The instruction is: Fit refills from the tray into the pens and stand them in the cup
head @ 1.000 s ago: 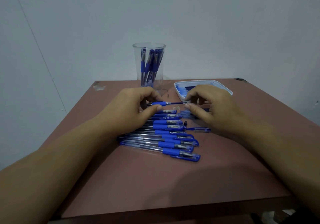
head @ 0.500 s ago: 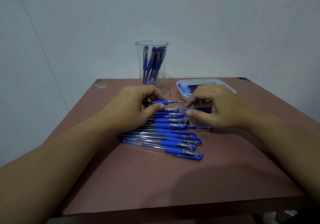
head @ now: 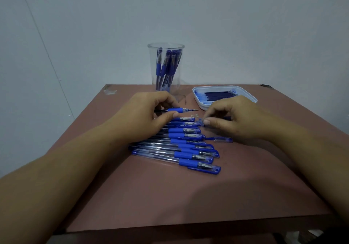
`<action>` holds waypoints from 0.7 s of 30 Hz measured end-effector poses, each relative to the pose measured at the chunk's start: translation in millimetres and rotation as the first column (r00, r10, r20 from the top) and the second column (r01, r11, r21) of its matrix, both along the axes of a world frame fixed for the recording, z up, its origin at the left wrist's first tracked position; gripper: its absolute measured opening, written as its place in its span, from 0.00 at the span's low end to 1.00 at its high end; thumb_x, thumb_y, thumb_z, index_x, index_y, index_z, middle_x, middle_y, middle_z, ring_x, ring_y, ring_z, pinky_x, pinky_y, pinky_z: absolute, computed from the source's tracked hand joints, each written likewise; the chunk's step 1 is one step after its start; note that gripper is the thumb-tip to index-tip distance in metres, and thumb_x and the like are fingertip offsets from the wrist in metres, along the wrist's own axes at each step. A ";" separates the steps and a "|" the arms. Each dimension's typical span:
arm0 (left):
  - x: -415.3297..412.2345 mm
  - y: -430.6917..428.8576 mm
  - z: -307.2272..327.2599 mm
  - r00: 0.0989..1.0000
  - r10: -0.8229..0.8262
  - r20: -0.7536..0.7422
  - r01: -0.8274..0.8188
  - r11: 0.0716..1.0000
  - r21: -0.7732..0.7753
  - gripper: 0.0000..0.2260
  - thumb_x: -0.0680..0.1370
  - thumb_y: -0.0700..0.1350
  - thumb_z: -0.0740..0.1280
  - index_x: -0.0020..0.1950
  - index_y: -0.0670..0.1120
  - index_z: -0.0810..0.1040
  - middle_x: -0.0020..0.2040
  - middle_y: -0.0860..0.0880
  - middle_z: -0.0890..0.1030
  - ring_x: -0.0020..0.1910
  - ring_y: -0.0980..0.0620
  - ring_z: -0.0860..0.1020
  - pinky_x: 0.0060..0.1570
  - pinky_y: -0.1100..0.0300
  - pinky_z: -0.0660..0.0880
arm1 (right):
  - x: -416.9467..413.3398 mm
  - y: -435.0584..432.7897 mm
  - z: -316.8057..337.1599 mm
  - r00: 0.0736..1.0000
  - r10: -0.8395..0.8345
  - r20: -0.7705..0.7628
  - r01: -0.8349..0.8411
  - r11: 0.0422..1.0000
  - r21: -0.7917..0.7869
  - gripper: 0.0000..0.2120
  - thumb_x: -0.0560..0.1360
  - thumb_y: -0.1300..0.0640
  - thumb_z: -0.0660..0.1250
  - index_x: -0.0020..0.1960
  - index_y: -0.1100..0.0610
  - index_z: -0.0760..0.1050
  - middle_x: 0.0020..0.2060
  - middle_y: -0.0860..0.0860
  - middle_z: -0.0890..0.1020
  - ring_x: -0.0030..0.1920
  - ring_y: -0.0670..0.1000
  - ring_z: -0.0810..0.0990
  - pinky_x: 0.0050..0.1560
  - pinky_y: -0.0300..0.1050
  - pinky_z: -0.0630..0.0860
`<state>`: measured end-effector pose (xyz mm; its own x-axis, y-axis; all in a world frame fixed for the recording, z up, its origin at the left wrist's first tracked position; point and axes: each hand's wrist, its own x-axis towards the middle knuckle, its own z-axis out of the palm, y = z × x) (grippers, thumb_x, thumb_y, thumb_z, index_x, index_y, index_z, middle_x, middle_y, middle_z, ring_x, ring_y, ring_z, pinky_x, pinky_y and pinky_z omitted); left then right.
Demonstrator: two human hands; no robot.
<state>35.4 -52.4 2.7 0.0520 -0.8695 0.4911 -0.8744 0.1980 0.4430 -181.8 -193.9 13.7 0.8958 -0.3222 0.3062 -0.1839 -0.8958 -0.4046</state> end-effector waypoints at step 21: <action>-4.5 1.4 -0.1 1.000 -0.009 -0.030 0.009 1.000 -0.012 0.04 0.76 0.51 0.70 0.50 0.57 0.79 0.42 0.58 0.82 0.42 0.56 0.80 0.44 0.56 0.78 | 15.5 19.3 -5.8 0.946 -0.004 0.323 -0.023 0.997 0.079 0.13 0.73 0.62 0.72 0.47 0.43 0.77 0.42 0.38 0.83 0.45 0.40 0.82 0.47 0.30 0.75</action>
